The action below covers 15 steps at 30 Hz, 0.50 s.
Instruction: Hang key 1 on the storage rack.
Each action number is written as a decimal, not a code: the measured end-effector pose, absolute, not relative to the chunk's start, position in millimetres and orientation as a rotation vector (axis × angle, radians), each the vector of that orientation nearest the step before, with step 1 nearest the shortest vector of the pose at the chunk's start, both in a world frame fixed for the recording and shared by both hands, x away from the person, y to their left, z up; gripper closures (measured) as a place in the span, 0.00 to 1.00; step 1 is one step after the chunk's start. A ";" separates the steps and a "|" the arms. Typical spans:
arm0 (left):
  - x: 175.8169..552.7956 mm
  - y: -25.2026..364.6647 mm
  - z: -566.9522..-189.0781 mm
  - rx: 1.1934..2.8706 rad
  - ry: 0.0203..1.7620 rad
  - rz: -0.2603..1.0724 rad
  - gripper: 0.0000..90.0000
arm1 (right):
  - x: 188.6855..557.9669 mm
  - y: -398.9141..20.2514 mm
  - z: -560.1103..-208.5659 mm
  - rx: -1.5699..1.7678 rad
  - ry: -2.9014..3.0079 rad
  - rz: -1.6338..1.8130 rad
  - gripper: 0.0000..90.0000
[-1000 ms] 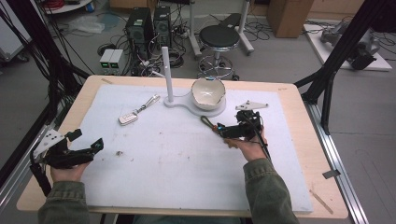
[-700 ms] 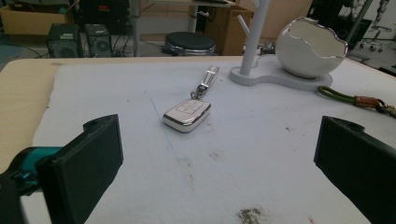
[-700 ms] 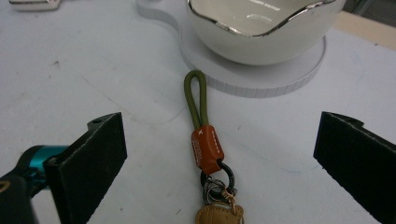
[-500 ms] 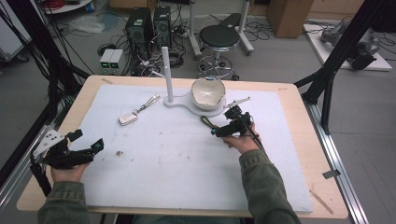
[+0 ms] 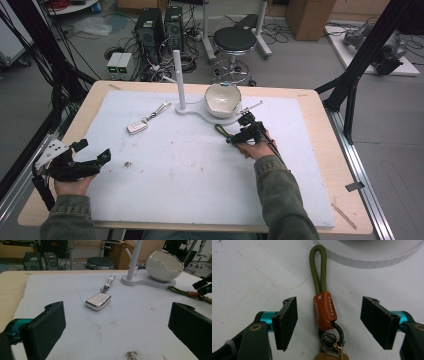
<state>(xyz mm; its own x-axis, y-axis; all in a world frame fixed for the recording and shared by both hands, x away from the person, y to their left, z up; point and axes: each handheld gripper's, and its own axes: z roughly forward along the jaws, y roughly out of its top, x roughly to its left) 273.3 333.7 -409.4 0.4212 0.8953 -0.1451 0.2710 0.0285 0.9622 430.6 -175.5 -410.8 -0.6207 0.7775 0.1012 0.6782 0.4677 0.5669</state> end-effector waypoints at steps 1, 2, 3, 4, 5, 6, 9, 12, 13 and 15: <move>273.3 333.8 -409.4 1.507 1.082 0.669 0.02 | 431.7 -173.5 -412.4 1.260 2.551 0.852 0.40; 273.4 333.8 -409.4 1.506 1.083 0.669 0.02 | 432.0 -172.2 -413.6 1.267 2.554 0.837 0.42; 273.4 333.9 -409.4 1.507 1.083 0.668 0.02 | 432.6 -171.5 -414.9 1.267 2.559 0.826 0.45; 273.5 333.9 -409.5 1.507 1.083 0.668 0.02 | 432.6 -171.5 -414.9 1.267 2.559 0.826 0.45; 273.5 333.9 -409.5 1.507 1.082 0.668 0.02 | 433.1 -170.4 -416.6 1.277 2.559 0.801 0.53; 273.4 333.9 -409.4 1.507 1.082 0.668 0.02 | 433.4 -170.2 -417.2 1.275 2.563 0.797 0.56; 273.5 334.0 -409.5 1.505 1.081 0.668 0.02 | 433.0 -168.5 -418.5 1.259 2.591 0.767 0.75; 273.5 333.9 -409.5 1.506 1.080 0.670 0.02 | 431.1 -165.7 -418.5 1.242 2.609 0.754 0.84; 273.5 333.9 -409.5 1.506 1.080 0.670 0.02 | 430.4 -165.4 -417.7 1.233 2.607 0.753 0.85; 273.4 334.0 -409.4 1.506 1.079 0.669 0.02 | 429.3 -165.1 -416.8 1.222 2.605 0.750 0.86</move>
<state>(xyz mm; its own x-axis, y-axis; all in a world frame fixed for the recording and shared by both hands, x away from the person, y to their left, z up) 273.4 334.0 -409.4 0.4228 0.8947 -0.1439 0.2688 0.0278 0.9628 429.3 -165.1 -416.8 -0.6503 0.7574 0.0593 0.6729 0.5380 0.5077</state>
